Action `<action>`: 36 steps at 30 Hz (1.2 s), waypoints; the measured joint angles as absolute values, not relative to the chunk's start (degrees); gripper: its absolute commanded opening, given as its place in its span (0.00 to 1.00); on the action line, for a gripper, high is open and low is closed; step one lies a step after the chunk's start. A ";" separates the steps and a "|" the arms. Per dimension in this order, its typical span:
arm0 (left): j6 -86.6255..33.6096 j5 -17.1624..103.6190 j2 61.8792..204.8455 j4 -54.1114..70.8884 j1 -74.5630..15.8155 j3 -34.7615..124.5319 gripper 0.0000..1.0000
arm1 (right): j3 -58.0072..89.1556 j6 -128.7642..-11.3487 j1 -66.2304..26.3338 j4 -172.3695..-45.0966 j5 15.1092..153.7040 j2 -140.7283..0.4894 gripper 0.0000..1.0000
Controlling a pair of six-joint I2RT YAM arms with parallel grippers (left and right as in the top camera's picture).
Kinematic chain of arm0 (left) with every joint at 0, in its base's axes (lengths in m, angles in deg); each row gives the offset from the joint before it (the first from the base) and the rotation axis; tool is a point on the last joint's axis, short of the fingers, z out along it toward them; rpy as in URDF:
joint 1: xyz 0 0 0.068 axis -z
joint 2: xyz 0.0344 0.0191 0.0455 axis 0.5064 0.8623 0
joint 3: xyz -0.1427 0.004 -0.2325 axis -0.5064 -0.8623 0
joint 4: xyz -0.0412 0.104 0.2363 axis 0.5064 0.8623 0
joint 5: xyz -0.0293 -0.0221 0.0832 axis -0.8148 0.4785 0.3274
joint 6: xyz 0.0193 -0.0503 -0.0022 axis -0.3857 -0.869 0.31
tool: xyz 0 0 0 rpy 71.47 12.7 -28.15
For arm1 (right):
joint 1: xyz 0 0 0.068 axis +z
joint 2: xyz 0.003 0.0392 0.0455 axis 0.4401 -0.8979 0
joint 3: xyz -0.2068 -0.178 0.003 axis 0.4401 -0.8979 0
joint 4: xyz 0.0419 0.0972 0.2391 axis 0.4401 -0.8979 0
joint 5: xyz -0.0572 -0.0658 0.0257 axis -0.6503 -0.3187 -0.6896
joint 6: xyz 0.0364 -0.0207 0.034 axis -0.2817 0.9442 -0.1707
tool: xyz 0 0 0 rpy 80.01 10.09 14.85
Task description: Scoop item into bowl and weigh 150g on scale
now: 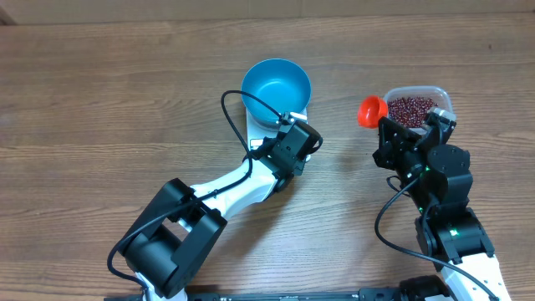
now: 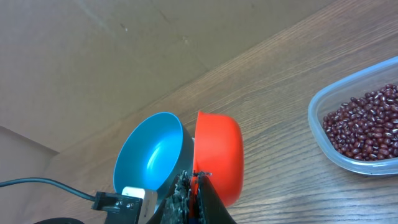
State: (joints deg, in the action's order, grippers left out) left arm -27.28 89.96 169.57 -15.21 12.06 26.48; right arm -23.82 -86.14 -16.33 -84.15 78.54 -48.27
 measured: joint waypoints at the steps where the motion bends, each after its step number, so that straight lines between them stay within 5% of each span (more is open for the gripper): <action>1: -27.28 89.94 169.57 -15.21 12.06 26.48 0.04 | -23.82 -86.14 -16.33 -84.15 78.54 -48.27 0.04; 36: -27.31 90.16 171.27 -17.11 12.06 26.48 0.04 | -23.82 -86.14 -16.33 -84.11 78.95 -48.27 0.04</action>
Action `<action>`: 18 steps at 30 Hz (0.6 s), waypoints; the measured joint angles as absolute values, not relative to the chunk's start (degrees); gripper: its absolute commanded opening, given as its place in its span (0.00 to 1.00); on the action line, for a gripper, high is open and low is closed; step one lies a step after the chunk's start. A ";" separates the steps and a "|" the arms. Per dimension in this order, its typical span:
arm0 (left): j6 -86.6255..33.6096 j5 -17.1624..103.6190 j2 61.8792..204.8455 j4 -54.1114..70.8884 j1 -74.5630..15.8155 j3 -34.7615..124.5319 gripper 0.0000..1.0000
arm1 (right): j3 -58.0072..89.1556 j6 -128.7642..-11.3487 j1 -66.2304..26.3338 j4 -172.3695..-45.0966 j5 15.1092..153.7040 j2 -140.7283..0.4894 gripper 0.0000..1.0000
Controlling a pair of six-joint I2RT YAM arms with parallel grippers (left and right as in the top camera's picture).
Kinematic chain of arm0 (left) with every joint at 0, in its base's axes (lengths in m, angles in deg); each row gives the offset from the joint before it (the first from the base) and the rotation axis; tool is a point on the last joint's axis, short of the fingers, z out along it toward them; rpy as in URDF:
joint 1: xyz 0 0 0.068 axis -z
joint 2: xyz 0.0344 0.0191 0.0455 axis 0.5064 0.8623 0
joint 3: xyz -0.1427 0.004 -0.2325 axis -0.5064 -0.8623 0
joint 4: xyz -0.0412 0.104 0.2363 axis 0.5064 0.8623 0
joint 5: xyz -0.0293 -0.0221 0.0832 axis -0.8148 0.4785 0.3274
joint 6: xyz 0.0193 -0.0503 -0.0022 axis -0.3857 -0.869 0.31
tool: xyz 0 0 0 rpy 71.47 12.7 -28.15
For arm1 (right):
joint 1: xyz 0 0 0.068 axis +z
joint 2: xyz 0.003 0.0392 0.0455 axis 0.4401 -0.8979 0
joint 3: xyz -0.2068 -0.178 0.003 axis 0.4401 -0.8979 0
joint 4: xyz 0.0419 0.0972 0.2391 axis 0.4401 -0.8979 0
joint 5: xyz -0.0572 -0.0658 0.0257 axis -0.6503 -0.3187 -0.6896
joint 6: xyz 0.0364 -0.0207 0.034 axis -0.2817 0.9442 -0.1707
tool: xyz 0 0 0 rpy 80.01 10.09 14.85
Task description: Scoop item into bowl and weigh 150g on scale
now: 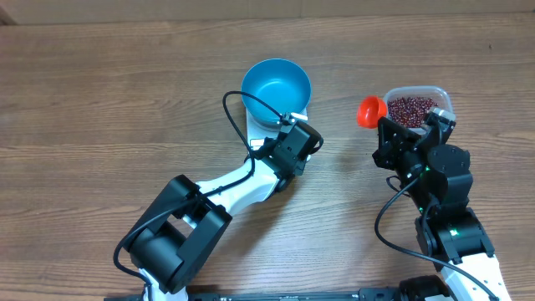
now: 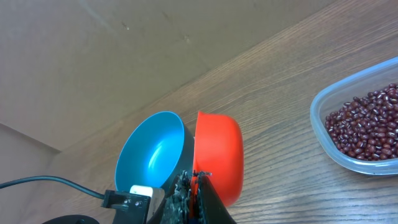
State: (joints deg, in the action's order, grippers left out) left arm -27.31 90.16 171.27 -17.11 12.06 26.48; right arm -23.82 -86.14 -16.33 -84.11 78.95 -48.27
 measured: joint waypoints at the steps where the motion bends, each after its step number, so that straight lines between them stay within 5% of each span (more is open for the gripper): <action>1: -27.33 90.16 171.27 -17.13 12.06 26.48 0.04 | -23.82 -86.14 -16.33 -84.07 78.93 -48.27 0.04; 18: -27.33 90.83 171.30 -17.11 12.06 26.48 0.04 | -23.82 -86.12 -16.33 -83.94 78.95 -48.27 0.04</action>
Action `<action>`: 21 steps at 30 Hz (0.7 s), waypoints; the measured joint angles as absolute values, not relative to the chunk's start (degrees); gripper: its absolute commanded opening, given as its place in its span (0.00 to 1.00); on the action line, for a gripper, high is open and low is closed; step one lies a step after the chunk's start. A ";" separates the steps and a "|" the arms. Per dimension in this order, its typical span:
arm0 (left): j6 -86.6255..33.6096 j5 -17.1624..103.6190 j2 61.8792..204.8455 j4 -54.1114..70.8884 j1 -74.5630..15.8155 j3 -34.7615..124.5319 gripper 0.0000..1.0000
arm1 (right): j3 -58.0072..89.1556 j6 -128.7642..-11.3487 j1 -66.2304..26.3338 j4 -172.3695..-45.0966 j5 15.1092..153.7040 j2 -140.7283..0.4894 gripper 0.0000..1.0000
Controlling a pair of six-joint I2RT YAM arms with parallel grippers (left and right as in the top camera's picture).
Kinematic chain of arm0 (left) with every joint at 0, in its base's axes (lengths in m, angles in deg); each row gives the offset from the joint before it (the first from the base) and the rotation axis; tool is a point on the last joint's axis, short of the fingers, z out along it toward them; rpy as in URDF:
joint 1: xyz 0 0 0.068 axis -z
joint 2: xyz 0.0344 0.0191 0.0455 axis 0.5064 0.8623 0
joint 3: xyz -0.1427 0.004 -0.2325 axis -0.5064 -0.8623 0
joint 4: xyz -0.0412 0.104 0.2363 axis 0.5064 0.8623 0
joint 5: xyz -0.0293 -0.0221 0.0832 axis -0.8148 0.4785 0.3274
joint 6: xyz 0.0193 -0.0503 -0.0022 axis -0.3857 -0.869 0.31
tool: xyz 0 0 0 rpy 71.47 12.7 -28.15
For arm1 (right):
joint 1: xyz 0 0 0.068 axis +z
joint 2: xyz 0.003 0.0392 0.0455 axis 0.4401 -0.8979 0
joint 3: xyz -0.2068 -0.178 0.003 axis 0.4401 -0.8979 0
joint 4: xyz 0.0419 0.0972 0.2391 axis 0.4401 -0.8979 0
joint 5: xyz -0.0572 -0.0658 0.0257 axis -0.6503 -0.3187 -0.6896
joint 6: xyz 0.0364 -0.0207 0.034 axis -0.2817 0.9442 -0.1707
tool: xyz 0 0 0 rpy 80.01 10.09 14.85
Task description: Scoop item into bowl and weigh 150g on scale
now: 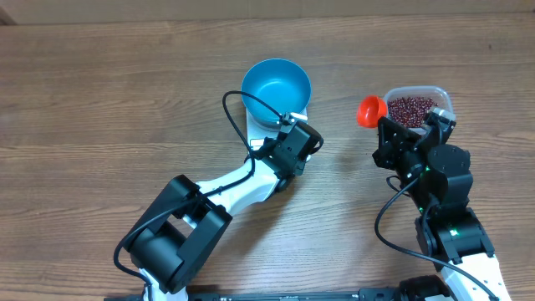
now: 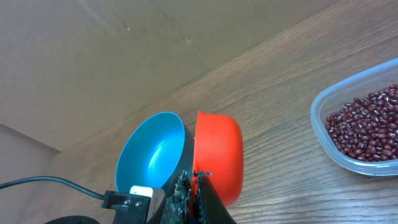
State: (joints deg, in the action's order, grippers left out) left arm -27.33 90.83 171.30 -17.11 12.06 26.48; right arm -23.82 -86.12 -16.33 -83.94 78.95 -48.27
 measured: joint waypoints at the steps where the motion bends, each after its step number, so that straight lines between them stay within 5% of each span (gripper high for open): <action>1: -27.31 90.85 171.30 -17.11 12.06 26.48 0.04 | -23.82 -86.12 -16.33 -83.96 78.95 -48.27 0.04; 21: -27.31 91.05 171.67 -17.87 11.90 26.48 0.04 | -23.82 -86.12 -16.33 -83.91 78.95 -48.27 0.04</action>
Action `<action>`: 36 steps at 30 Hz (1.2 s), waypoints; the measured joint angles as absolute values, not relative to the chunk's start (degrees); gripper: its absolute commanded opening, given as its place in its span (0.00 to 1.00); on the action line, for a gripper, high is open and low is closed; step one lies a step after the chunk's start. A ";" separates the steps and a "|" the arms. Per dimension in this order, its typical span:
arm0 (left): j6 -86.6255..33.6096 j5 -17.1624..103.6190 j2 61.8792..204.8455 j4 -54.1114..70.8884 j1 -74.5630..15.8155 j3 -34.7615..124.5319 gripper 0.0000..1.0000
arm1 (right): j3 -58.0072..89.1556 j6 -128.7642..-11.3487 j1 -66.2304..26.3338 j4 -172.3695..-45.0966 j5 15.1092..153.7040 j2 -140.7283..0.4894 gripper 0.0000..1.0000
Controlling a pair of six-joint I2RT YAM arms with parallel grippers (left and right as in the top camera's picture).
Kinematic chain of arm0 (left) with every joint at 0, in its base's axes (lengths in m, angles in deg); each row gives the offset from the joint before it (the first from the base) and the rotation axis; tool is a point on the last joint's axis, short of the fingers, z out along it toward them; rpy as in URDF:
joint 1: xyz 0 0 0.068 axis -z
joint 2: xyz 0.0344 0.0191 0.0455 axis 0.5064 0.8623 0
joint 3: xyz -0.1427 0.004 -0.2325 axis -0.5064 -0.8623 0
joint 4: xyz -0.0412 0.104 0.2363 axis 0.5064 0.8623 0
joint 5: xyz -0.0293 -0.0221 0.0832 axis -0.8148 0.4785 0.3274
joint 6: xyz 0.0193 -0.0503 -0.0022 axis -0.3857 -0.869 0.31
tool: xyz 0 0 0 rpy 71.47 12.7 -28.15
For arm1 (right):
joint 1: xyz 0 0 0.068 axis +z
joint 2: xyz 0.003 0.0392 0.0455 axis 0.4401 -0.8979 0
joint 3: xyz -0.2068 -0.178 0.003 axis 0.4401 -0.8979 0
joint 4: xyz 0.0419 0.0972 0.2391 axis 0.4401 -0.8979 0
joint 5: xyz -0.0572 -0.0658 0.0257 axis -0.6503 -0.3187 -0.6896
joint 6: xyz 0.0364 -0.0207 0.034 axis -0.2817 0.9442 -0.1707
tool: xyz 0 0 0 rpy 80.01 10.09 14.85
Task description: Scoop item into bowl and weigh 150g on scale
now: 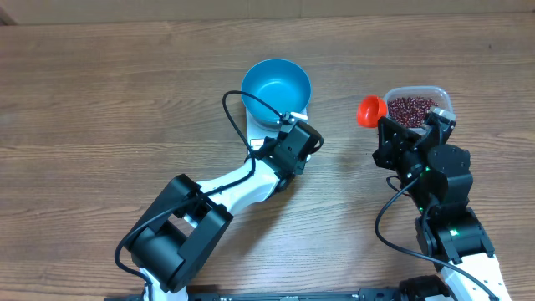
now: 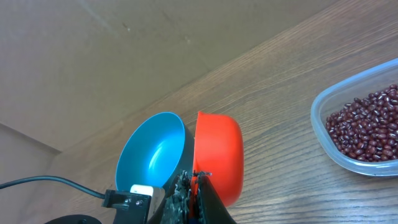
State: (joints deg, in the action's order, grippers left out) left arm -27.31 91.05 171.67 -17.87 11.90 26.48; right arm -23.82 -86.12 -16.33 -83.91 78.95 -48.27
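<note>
A blue bowl (image 1: 276, 84) (image 2: 152, 155) stands empty on a white scale (image 1: 256, 128) at the back middle. My left gripper (image 1: 294, 139) rests at the scale's near right corner; its fingers are hidden under the wrist. My right gripper (image 1: 384, 125) (image 2: 194, 182) is shut on the handle of a red scoop (image 1: 372, 110) (image 2: 217, 155). The scoop hangs above the table between the bowl and a clear tub of red beans (image 1: 415, 107) (image 2: 364, 130), its cup turned on edge. No beans show in it.
A black cable (image 1: 242, 104) loops from the left wrist past the bowl's near side. Bare wooden table lies to the left and in front. The bean tub sits close to the right arm's wrist.
At the oldest moment my right gripper held the red scoop between bowl and bean tub, and my left gripper sat at the scale. The left arm's elbow then shifted slightly. Nothing else has changed through to now.
</note>
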 measured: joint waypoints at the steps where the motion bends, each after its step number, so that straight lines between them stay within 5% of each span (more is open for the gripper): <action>1: -27.33 91.07 171.67 -17.92 11.90 26.48 0.04 | -23.82 -86.12 -16.33 -83.91 78.95 -48.27 0.04; 36: -27.31 91.53 171.69 -17.96 10.72 26.48 0.04 | -23.82 -86.12 -16.33 -83.89 78.95 -48.27 0.04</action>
State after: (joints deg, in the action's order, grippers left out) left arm -27.31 91.53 171.69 -17.96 10.72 26.48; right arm -23.82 -86.12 -16.33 -83.89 78.95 -48.27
